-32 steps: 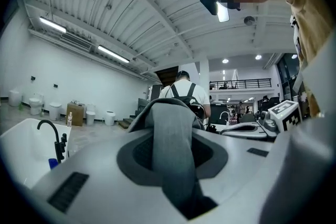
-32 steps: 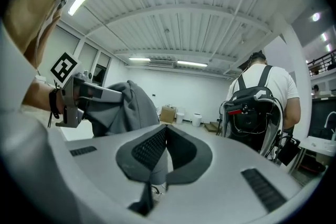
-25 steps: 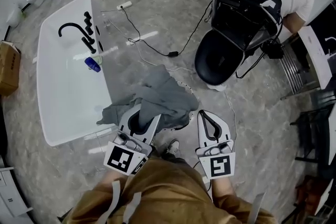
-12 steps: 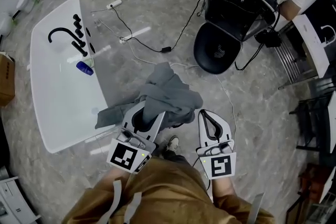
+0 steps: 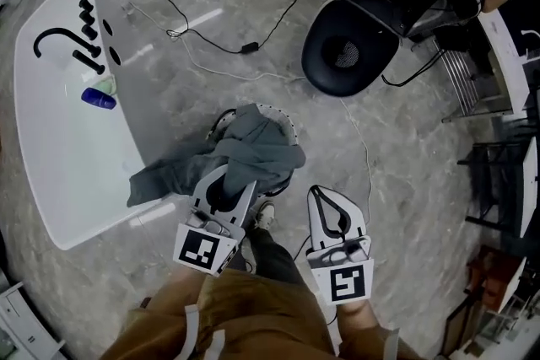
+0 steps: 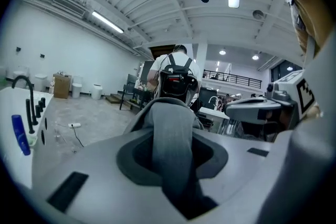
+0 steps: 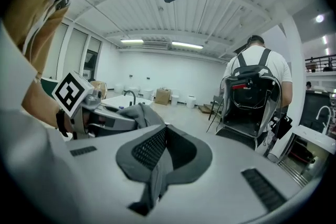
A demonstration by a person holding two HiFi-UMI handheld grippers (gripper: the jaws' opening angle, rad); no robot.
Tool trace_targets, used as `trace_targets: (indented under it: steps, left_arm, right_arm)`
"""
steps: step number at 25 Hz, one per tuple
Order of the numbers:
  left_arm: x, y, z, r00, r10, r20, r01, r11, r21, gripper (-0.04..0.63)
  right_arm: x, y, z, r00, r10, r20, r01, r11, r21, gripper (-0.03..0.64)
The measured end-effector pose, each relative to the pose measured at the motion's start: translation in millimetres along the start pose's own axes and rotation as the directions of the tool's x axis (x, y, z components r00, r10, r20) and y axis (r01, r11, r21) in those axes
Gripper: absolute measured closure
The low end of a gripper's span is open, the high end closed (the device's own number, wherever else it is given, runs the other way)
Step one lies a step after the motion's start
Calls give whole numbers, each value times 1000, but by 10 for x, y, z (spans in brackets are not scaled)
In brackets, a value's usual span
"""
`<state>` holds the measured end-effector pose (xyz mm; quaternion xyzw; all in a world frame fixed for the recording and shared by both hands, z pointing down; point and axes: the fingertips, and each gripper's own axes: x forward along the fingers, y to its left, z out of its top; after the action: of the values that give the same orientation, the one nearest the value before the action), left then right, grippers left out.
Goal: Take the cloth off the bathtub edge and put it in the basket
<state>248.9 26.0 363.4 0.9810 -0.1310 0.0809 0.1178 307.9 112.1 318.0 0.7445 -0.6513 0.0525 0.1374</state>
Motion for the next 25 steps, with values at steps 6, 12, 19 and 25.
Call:
trace_targets:
  steps: [6, 12, 19, 25]
  left_arm:
    - [312, 268, -907, 997, -6, -78, 3, 999, -46, 494]
    - [471, 522, -1637, 993, 11, -120, -17, 999, -47, 494]
    - [760, 770, -2504, 982, 20, -188, -17, 1000, 16, 494]
    - [907, 884, -3239, 969, 33, -244, -30, 999, 16, 494]
  right_arm:
    - [396, 122, -738, 996, 45, -74, -46, 999, -10, 611]
    - [754, 252, -1416, 991, 55, -120, -57, 998, -14, 611]
    - [1045, 367, -2178, 984, 71, -165, -66, 997, 34, 611]
    - [1219, 393, -2724, 981, 75, -179, -68, 997, 46, 611]
